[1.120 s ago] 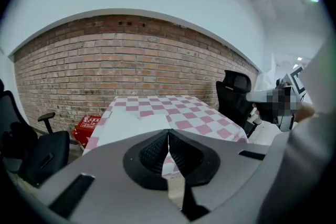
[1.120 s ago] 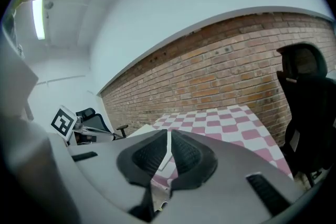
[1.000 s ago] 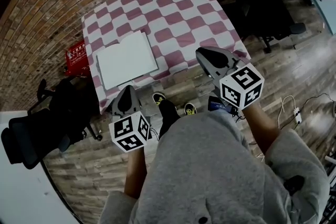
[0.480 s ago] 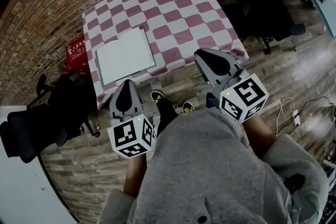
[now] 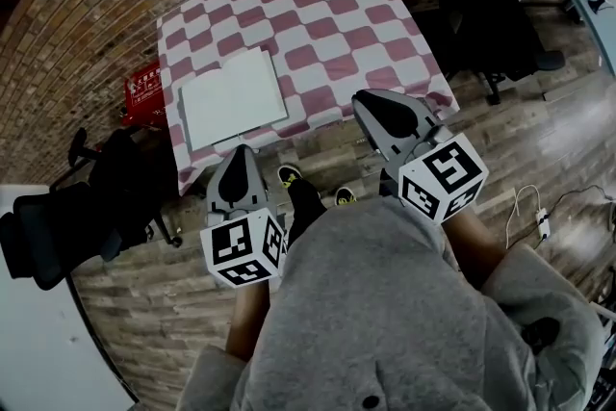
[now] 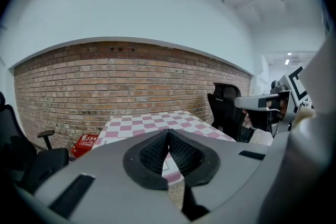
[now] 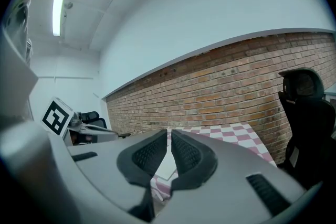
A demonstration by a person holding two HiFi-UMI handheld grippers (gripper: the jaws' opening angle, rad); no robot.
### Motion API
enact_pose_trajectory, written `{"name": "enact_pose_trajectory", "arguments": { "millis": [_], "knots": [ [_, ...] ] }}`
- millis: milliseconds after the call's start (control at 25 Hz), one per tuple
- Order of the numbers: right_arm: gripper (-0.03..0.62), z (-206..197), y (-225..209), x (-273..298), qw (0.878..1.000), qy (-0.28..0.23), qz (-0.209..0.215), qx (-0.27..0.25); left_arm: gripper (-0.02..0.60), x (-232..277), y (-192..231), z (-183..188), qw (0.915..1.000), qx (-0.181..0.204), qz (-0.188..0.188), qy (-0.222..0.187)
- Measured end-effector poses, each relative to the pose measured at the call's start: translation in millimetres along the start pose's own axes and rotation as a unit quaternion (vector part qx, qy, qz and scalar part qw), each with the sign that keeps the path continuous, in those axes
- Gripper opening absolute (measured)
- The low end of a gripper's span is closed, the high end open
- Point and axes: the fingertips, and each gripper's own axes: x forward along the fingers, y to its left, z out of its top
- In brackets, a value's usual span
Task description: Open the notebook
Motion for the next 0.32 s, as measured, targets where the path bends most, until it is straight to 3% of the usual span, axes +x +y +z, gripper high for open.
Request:
{"name": "enact_pose_trajectory", "arguments": {
  "millis": [320],
  "knots": [
    [0.041, 1.2, -5.0, 2.6, 1.000, -0.002, 0.001, 0.000, 0.009, 7.0, 1.0, 4.6, 1.0000, -0.003, -0.002, -0.002]
  ]
}}
